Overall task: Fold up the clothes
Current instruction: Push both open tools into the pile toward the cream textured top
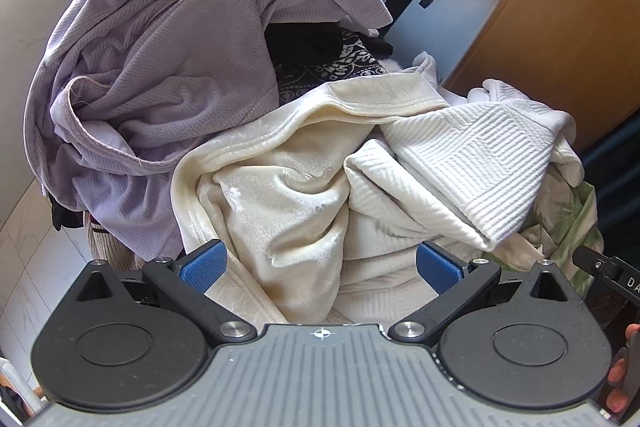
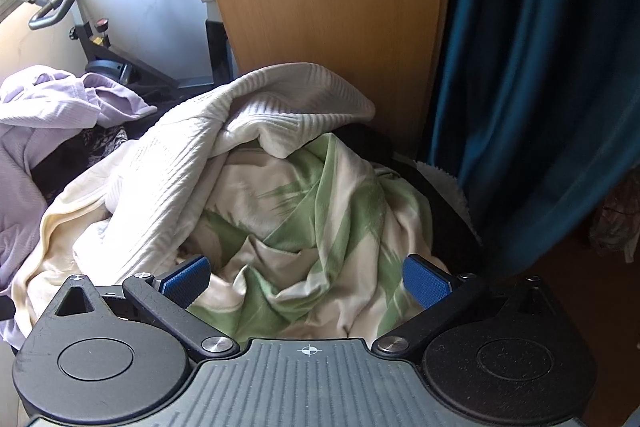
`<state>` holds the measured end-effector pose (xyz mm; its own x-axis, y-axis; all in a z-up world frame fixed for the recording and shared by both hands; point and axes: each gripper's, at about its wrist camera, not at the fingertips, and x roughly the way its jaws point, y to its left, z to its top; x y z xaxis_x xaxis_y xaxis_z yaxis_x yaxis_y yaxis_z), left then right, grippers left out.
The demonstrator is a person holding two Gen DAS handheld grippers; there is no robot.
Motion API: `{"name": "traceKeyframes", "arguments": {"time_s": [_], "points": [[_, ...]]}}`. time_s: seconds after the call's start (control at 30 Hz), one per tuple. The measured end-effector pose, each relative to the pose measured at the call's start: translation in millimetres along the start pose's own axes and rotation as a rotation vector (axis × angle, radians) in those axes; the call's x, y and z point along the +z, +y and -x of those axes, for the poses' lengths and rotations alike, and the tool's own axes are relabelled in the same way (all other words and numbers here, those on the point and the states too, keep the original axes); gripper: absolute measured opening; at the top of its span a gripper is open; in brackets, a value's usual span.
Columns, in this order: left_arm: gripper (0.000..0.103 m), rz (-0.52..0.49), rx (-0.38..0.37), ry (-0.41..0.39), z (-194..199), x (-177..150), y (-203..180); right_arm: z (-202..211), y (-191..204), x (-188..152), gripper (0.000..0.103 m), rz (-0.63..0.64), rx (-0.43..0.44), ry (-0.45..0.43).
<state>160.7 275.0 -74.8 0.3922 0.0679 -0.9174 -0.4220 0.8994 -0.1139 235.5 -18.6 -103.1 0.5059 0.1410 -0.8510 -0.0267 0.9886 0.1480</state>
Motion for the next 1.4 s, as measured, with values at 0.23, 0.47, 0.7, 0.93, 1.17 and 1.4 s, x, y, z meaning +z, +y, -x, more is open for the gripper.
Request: {"name": "traceKeyframes", "arguments": {"time_s": [0.23,0.47,0.7,0.93,1.17,1.4], "points": [[0.103,0.029,0.027,0.015,-26.1,13.5,-9.4,-27.9,9.1,15.0,0.102,0.071,0.003,0.013],[0.103,-0.058,0.049,0.003,-48.8,20.6,-12.8,-56.0,16.2,9.6,0.102,0.111,-0.039,0.030],[0.103,-0.081,0.053,0.015,-76.5,44.4,3.1,-72.7,22.4,5.0,0.102,0.103,-0.121,0.027],[0.103,-0.122,0.049,0.050,-108.0,55.3,16.8,-90.2,34.7,-1.9,0.102,0.122,-0.198,0.031],[0.103,-0.162,0.048,0.082,-138.5,60.5,24.8,-96.9,40.3,-10.6,0.102,0.103,-0.237,0.006],[0.103,-0.239,0.102,0.098,-155.2,54.6,14.4,-96.9,43.3,-20.5,0.102,0.057,-0.265,-0.022]]}}
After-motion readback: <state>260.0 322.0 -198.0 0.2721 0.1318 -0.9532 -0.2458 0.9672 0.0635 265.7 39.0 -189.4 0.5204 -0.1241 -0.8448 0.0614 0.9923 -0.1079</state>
